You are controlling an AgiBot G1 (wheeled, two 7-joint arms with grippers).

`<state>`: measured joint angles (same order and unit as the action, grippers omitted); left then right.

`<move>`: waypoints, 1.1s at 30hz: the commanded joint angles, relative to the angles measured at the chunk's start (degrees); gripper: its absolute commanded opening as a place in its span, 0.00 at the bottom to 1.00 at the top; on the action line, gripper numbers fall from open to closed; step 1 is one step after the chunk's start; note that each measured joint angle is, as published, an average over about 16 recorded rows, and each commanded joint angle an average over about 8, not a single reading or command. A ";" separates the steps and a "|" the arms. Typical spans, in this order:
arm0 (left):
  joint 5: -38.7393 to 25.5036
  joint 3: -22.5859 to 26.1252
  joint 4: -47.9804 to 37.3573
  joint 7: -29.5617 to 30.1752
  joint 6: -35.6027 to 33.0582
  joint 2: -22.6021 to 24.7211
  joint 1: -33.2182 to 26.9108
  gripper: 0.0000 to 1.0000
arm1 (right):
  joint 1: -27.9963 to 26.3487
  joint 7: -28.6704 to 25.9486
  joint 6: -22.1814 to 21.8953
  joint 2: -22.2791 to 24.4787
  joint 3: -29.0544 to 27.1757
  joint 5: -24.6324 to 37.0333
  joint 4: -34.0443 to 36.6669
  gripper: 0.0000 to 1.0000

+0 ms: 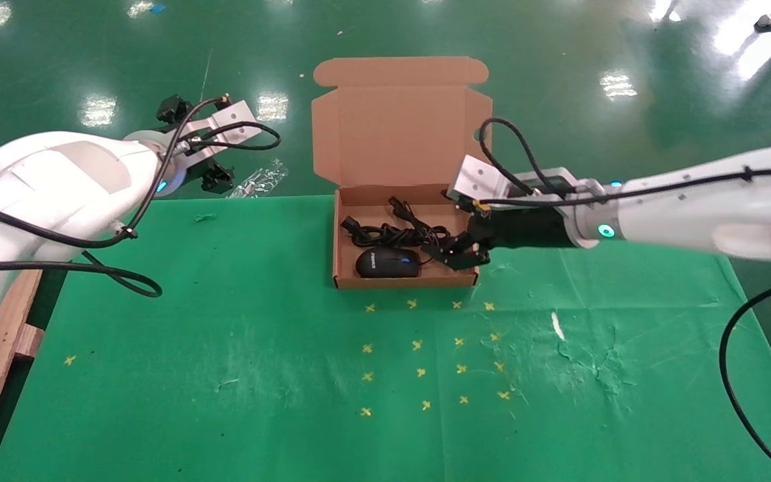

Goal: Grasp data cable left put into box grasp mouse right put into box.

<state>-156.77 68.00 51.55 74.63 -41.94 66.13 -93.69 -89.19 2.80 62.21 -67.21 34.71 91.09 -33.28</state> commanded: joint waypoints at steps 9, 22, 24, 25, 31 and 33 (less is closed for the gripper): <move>0.02 0.03 -0.01 0.01 0.01 0.00 -0.01 1.00 | 5.53 -2.71 4.70 6.45 -3.74 -9.86 -8.07 1.00; 0.03 0.06 -0.01 0.03 0.02 0.00 -0.02 1.00 | 12.74 -6.25 10.83 14.84 -8.62 -22.70 -18.58 1.00; 0.03 0.07 -0.01 0.03 0.02 -0.01 -0.03 1.00 | 13.83 -6.78 11.76 16.12 -9.36 -24.65 -20.18 1.00; 0.03 0.07 -0.01 0.04 0.02 -0.01 -0.03 1.00 | 14.39 -7.06 12.24 16.77 -9.74 -25.65 -21.00 1.00; 0.04 0.09 -0.01 0.05 0.03 -0.01 -0.03 1.00 | 17.73 -8.70 15.07 20.66 -12.00 -31.59 -25.87 1.00; 0.12 0.06 0.00 0.01 0.00 -0.03 -0.01 1.00 | 18.82 -9.24 16.01 21.94 -12.74 -33.55 -27.47 1.00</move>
<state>-155.39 67.48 51.79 73.93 -42.42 65.76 -93.34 -70.37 -6.43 78.20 -45.28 21.98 57.56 -60.73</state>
